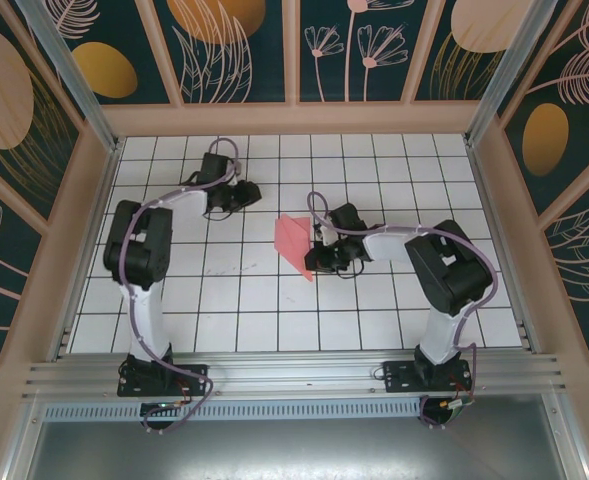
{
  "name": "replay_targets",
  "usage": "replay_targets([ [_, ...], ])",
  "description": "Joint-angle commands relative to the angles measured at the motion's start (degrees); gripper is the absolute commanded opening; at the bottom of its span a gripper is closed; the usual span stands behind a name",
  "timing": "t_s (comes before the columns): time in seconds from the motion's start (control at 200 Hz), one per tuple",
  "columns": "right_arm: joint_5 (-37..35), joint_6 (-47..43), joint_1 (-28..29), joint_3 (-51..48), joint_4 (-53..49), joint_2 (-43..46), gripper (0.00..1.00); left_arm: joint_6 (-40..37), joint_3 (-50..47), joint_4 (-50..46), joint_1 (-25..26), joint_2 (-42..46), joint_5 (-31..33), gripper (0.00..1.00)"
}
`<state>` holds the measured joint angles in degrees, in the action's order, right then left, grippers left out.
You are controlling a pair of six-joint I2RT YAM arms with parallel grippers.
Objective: Fold a paper plane with a square sheet of paper (fold left side to right side)
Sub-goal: Fourth fold the wing at the center of the table.
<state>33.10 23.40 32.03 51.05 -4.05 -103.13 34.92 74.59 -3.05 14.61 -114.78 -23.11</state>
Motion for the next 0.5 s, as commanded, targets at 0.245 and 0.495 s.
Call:
replay_targets([
  [0.245,-4.2,-2.3,-6.1,-0.1,2.9,9.9,0.51,7.5,-23.2,12.0,4.9,15.8,-3.5,0.45],
  [0.495,-2.5,-1.8,-5.9,2.2,6.1,4.4,0.53,13.4,-24.1,20.3,9.1,10.1,-7.3,0.49],
])
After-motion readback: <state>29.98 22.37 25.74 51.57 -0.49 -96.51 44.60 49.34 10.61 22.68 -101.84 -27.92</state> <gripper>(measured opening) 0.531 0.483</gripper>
